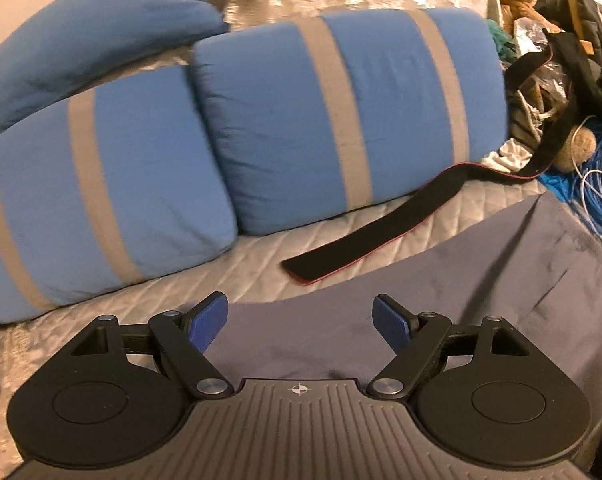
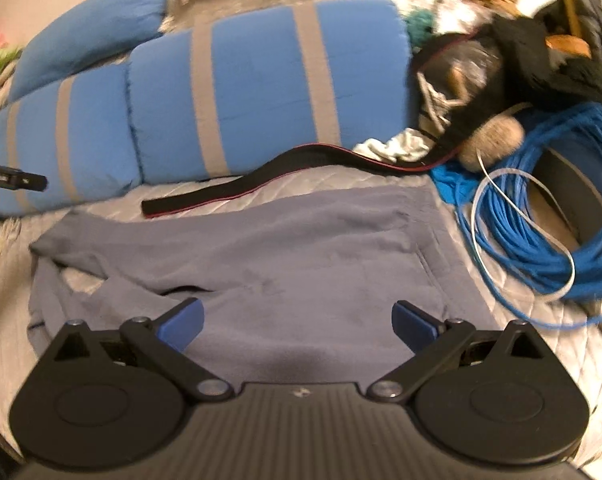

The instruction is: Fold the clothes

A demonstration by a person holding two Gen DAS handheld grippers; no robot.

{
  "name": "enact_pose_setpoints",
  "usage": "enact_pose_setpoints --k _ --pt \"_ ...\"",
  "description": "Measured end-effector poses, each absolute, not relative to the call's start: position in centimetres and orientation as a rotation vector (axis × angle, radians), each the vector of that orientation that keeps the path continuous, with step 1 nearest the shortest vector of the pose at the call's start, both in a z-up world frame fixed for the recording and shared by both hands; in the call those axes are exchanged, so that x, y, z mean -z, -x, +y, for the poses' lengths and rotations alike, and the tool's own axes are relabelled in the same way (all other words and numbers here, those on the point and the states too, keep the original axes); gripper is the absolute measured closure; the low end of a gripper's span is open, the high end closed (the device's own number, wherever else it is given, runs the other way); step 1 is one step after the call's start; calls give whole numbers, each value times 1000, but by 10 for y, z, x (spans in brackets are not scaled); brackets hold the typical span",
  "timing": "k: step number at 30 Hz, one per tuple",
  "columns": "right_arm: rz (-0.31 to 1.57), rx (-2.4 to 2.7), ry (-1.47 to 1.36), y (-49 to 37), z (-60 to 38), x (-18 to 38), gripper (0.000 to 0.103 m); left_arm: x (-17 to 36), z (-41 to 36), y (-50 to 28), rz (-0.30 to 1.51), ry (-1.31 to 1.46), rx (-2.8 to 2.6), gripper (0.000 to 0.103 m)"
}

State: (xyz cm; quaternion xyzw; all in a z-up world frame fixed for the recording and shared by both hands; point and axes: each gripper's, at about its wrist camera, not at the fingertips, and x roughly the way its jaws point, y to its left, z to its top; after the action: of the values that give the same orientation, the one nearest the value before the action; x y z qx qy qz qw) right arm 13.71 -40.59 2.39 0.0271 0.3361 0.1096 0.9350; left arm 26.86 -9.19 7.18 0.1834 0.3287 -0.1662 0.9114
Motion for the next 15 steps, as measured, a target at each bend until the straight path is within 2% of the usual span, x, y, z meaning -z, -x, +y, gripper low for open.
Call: enact_pose_setpoints --k 7,15 --pt "664 -292 16 -150 -415 -78 0 -109 -35 -241 676 -304 294 24" --pt "640 -307 60 -142 -426 -119 0 -160 -9 -193 608 -186 268 24"
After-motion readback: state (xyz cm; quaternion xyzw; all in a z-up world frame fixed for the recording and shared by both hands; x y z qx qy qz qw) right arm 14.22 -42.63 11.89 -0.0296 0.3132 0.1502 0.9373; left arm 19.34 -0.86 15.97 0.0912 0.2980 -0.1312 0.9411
